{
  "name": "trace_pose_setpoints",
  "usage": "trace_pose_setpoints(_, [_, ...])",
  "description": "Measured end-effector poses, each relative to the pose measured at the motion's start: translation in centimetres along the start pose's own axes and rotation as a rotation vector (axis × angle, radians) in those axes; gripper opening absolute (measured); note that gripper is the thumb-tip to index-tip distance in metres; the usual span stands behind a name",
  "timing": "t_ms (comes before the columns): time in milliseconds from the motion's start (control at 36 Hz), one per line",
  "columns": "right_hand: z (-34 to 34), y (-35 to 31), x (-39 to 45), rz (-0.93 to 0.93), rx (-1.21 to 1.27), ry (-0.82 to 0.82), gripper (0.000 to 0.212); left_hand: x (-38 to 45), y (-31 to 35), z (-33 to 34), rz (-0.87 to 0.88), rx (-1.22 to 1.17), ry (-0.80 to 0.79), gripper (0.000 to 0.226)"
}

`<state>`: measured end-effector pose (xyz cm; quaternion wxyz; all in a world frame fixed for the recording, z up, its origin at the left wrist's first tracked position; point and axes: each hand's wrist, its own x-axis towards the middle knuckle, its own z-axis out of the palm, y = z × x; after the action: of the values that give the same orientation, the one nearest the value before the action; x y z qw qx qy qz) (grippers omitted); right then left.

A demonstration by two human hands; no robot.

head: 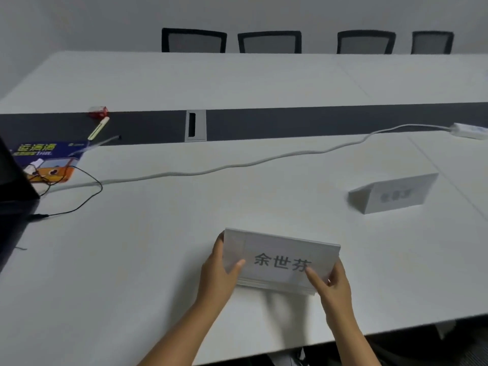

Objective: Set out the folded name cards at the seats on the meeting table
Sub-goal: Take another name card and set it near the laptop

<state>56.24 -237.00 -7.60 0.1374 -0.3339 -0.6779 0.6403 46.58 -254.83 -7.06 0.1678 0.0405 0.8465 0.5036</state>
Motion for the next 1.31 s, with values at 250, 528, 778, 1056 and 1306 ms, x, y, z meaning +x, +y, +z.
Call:
trace_pose_setpoints(250, [-2.8,-1.4,1.7,-0.064,-0.244,0.308,0.063,1.2,1.9,3.5,0.164,0.137,-0.121,0.060])
trace_pose_setpoints(528, [-3.7,-3.0,1.8,-0.136,-0.179,0.360,0.021,1.3,3.7,3.6,0.346,0.043,0.001,0.052])
trace_pose_setpoints(778, [1.7,-8.8,-1.7,-0.381,-0.173,0.227,0.039,-0.5,4.4,-2.6,0.351,-0.206,0.309,0.050])
trace_pose_setpoints(1056, [15.2,-8.2,-2.2,-0.331,-0.342,-0.346,0.060,1.5,-2.6,-12.7,0.133,-0.163,0.611,0.069])
trace_pose_setpoints(1306, [20.1,-1.9,0.0,-0.218,-0.433,-0.502,0.051,4.2,-9.6,-14.8,-0.037,-0.031,0.538,0.061])
